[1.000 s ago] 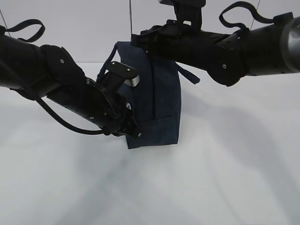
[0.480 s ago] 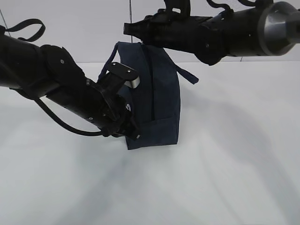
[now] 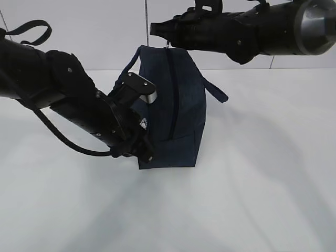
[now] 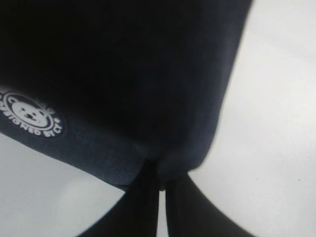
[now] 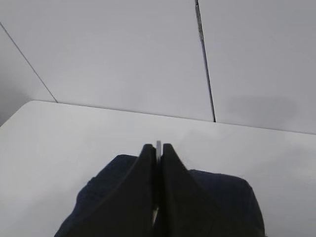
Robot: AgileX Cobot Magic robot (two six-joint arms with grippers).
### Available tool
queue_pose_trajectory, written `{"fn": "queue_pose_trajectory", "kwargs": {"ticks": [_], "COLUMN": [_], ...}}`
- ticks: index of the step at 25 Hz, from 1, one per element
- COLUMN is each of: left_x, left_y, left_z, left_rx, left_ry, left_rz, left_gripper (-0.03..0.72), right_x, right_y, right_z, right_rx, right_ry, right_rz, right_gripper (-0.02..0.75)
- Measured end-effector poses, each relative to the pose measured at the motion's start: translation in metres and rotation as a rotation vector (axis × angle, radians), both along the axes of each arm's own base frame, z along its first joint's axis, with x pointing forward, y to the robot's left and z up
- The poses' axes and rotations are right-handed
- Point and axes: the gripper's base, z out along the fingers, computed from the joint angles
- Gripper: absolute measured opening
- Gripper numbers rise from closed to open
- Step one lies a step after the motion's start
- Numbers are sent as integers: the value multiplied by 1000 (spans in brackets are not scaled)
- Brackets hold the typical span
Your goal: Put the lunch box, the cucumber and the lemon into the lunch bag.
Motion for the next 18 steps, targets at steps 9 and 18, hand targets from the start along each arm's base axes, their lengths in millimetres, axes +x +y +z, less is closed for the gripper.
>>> {"fn": "queue_pose_trajectory", "kwargs": {"ticks": [9,18], "left_x": [-2,-4], "left_y": [0,-2], "left_z": [-1,0], "left_rx": [4,-31], "left_ry": [22,59], "left_rz": [-13,13], "left_gripper": [-10,-8], "right_x": [10,10], "right_y": [3,2], "right_z": [3,1], "right_rx": [-4,-11], "right_ry": [6,23], "right_rz": [-8,-13], "right_gripper": [0,0]}}
